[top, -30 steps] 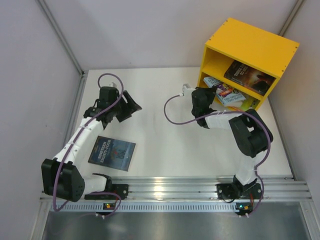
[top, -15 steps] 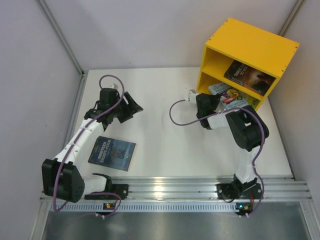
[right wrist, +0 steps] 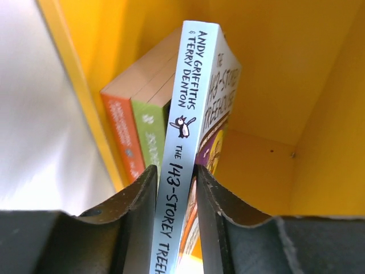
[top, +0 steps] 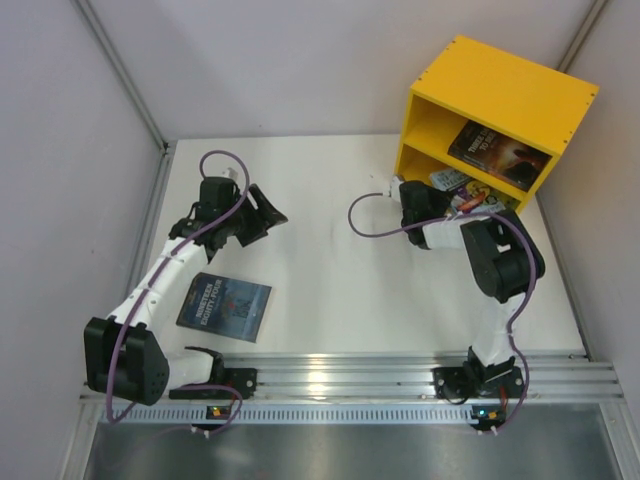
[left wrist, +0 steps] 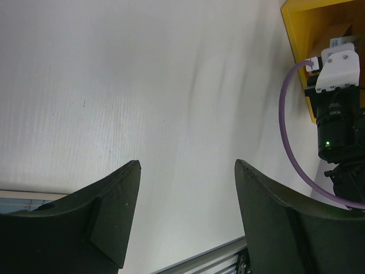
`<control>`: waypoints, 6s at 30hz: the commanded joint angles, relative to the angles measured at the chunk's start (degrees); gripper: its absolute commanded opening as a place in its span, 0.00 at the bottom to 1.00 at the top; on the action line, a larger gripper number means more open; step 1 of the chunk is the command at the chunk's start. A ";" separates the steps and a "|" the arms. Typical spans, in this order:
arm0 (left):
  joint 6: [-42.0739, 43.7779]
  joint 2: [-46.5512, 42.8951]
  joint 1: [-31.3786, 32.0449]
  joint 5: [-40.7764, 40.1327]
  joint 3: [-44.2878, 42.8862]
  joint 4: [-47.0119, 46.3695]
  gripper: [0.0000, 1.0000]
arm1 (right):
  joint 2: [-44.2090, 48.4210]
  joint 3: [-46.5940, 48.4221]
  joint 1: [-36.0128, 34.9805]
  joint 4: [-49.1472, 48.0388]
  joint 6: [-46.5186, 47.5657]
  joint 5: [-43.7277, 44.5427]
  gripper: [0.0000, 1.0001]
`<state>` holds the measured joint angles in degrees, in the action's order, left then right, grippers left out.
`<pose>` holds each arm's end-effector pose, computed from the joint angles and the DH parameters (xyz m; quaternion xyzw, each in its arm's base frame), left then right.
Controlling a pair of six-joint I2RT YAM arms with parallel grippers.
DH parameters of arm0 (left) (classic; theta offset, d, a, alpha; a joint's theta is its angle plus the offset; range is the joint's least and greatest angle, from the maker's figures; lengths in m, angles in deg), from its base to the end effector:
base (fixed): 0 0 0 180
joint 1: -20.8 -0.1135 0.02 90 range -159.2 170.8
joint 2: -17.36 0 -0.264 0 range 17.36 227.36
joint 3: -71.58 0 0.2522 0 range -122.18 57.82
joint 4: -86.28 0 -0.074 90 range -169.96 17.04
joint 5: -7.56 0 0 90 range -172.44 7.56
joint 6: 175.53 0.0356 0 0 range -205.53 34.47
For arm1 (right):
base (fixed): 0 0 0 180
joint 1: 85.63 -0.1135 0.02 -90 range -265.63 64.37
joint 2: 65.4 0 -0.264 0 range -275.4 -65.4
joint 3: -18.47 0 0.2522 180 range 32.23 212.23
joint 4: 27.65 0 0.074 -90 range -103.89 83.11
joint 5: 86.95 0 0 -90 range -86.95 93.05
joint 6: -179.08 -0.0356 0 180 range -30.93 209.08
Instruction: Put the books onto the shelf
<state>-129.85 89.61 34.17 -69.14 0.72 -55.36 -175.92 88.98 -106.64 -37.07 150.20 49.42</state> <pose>0.2658 -0.0716 0.2893 -0.1926 0.8798 -0.2953 0.3188 0.3738 0.1160 0.1484 -0.3774 0.7302 -0.4774 0.3106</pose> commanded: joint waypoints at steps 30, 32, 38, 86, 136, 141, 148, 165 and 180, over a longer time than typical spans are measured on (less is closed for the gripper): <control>2.92 -3.78 -0.18 -1.26 0.32 0.45 0.71 | 1.01 -4.01 2.21 -14.34 6.73 -4.09 0.00; 2.92 -3.78 -0.18 -1.35 0.50 0.10 0.72 | 0.48 -4.37 3.08 -15.66 6.64 -4.27 0.00; 3.36 -2.99 -0.18 -1.08 -0.73 0.36 0.71 | 0.30 -5.16 4.93 -14.27 5.42 -1.37 0.16; 3.53 -3.43 -0.18 -0.65 -0.91 -0.08 0.71 | 6.54 -4.11 6.96 2.86 -2.58 2.85 0.43; 3.36 -2.11 -0.18 -1.17 -1.08 -0.26 0.71 | 2.85 3.19 4.67 11.05 -7.51 -2.51 0.24; 3.18 -2.20 -0.18 -1.17 -1.08 -0.43 0.71 | 3.20 2.84 4.84 10.96 -7.33 -2.51 0.24; 2.92 -2.02 -0.18 -1.61 -1.17 -0.61 0.71 | 6.36 2.66 2.56 11.40 -8.91 -2.60 0.26; -3.83 -1.93 -12.99 -12.86 -10.32 14.24 0.73 | 29.38 9.62 -24.51 41.99 -66.71 -18.75 0.69; -26.51 0.08 -26.19 -40.01 0.76 40.08 0.63 | 11.77 11.09 -33.38 23.72 -96.37 -48.74 0.99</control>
<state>-148.05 89.32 9.71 -99.11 0.06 -26.50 -159.24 94.20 -137.42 -7.04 58.29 5.77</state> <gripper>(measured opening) 0.651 0.994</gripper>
